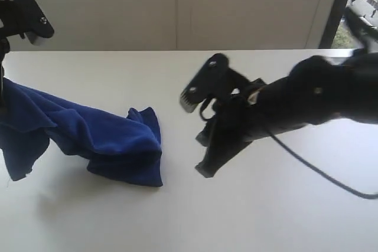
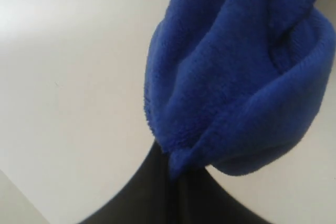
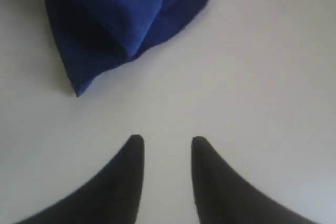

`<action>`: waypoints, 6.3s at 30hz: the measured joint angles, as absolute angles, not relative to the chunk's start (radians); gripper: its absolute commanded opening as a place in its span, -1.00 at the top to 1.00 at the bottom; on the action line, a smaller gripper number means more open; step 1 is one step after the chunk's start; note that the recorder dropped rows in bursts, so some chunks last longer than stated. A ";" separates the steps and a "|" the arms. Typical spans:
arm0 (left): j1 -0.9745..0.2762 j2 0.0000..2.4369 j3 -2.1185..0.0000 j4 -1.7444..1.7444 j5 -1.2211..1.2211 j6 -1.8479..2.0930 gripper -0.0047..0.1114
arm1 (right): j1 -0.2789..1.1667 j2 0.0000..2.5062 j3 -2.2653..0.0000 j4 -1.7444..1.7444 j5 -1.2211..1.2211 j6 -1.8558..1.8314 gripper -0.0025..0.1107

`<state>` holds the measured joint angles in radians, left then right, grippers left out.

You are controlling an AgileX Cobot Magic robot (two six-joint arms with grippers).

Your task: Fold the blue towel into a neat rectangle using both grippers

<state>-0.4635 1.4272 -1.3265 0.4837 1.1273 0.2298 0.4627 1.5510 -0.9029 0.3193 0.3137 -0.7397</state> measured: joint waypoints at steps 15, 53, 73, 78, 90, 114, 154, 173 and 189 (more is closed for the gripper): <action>-0.463 1.386 -1.327 0.484 1.123 0.224 0.92 | 0.664 1.975 -1.066 0.317 -0.110 -0.937 0.63; -0.556 1.386 -1.315 0.385 1.005 0.228 0.92 | 0.343 1.307 -1.076 0.054 0.605 -0.554 0.96; -0.556 1.386 -1.123 0.538 0.950 0.141 0.92 | 0.297 1.661 -1.049 0.119 0.595 -0.679 0.02; -0.556 1.386 -1.123 0.536 0.946 0.139 0.92 | 0.296 1.744 -1.049 0.126 0.565 -0.748 0.04; -0.556 1.386 -1.123 0.529 0.941 0.139 0.92 | 0.296 1.858 -1.049 0.015 0.416 -0.780 0.10; -0.556 1.386 -1.123 0.527 0.923 0.139 0.92 | 0.296 1.779 -1.049 -0.036 0.492 -0.796 0.96; -0.556 1.121 -1.160 0.242 1.130 0.240 0.92 | 0.296 0.948 -1.049 -0.447 1.150 -0.147 0.96; -0.556 1.119 -1.022 0.156 1.124 0.321 0.92 | 0.296 1.022 -1.049 -0.378 1.221 -0.070 0.96; -0.556 1.119 -0.780 0.285 0.819 0.327 0.83 | 0.296 1.289 -1.049 -0.374 1.195 -0.070 0.96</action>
<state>-0.5562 1.1189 -0.7802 0.2852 0.8193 0.3272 0.2961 1.2893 -1.0493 -0.3738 1.1953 -0.0700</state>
